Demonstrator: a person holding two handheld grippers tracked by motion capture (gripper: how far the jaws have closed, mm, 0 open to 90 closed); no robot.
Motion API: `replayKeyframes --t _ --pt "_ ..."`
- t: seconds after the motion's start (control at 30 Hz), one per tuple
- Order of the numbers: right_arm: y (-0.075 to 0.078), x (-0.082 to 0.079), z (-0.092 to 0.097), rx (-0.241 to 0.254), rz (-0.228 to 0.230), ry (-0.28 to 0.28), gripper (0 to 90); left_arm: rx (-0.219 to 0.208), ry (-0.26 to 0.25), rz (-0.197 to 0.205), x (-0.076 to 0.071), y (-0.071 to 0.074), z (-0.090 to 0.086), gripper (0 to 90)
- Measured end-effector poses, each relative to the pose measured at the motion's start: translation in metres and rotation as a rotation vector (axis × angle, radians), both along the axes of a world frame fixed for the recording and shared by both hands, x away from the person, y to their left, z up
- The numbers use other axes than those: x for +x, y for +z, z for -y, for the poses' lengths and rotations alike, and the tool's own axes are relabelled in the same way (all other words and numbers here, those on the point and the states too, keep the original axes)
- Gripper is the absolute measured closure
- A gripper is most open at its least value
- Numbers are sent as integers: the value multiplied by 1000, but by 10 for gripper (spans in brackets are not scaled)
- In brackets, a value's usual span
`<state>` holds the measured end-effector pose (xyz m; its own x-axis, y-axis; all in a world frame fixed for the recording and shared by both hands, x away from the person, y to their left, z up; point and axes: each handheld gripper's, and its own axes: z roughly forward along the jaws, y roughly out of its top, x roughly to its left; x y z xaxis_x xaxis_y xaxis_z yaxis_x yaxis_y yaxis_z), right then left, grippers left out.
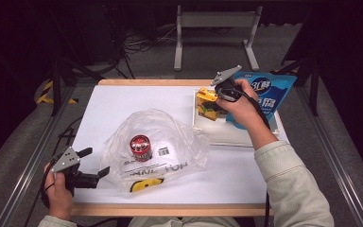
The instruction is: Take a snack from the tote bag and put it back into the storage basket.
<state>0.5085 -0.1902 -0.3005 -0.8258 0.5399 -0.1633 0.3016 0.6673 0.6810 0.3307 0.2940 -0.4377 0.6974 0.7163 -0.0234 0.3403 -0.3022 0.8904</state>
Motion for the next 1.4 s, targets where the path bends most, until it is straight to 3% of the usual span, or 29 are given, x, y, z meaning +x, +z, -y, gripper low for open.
replayKeyframes --t 0.73,1.4 --pt "-36 20 3 -24 -27 -56 554 -3 1 0 0 0 -1 11" --pt "-55 22 -2 -28 -24 -104 553 -3 -3 2 0 0 -1 12"
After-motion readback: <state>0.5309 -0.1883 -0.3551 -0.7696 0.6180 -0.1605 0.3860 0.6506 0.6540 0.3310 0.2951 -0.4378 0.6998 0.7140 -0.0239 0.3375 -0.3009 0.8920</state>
